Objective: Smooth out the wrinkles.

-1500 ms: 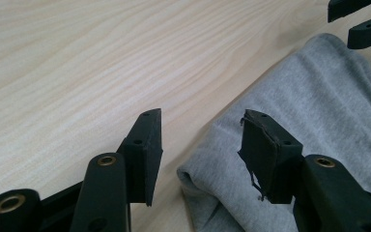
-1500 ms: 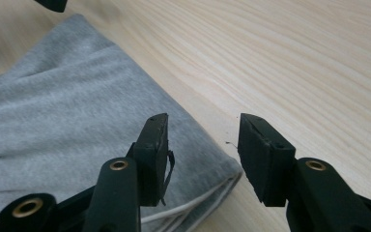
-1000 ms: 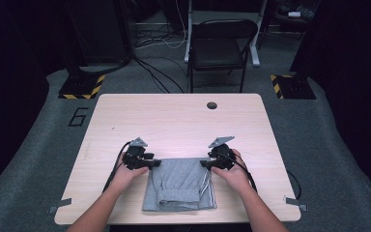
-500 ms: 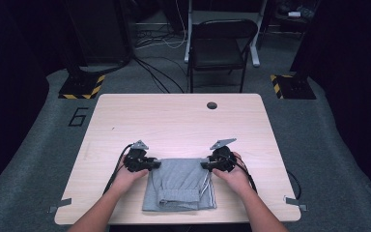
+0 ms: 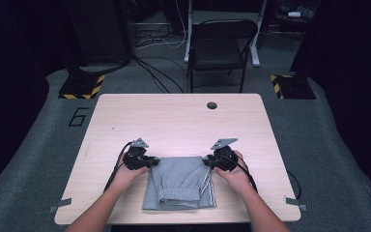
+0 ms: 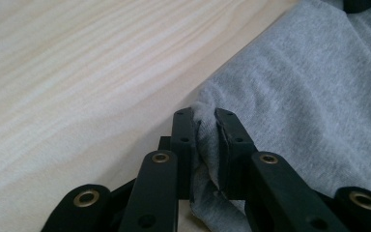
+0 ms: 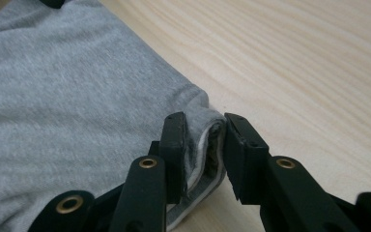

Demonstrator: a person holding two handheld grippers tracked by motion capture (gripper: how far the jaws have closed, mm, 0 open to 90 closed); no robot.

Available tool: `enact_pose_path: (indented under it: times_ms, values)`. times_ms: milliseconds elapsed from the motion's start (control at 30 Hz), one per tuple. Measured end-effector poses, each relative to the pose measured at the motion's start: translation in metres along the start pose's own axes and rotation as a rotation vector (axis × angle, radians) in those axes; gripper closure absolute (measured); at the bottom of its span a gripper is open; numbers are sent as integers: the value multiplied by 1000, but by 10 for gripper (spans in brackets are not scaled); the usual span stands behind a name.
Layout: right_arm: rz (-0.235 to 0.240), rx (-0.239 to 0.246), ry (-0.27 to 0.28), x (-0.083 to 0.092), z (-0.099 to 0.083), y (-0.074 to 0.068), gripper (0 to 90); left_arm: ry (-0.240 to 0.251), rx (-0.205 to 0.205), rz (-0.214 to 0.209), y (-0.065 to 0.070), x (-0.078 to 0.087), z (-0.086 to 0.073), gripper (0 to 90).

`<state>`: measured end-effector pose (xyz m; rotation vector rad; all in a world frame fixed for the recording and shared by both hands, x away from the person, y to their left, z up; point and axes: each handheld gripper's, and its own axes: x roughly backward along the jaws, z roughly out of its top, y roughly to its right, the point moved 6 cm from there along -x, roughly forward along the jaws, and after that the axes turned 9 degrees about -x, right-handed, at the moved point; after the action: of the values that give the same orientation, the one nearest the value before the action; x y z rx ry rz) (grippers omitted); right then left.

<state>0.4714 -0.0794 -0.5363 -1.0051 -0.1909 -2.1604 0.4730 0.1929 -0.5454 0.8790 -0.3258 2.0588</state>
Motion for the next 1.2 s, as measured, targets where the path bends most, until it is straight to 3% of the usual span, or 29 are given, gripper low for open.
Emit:
enact_pose_path:
  times_ms: [67,200,800,933,1000,1033,1200]
  values:
    - [-16,26,11,2,5,1,701,-1,-17,12,-2,1,5,792]
    - [-25,26,37,6,16,1,705,3,-5,15,-6,1,11,791]
    - [-40,53,12,17,56,11,740,29,-17,40,-26,19,48,795]
    - [-49,56,-1,18,63,15,750,37,-13,47,-30,20,54,797]
    - [-52,34,-7,18,65,15,754,35,-13,51,-32,20,57,798]
    - [-49,51,1,18,68,17,756,32,-14,53,-33,19,58,798]
    - [-56,49,4,18,74,22,767,28,-9,72,-39,16,66,798]
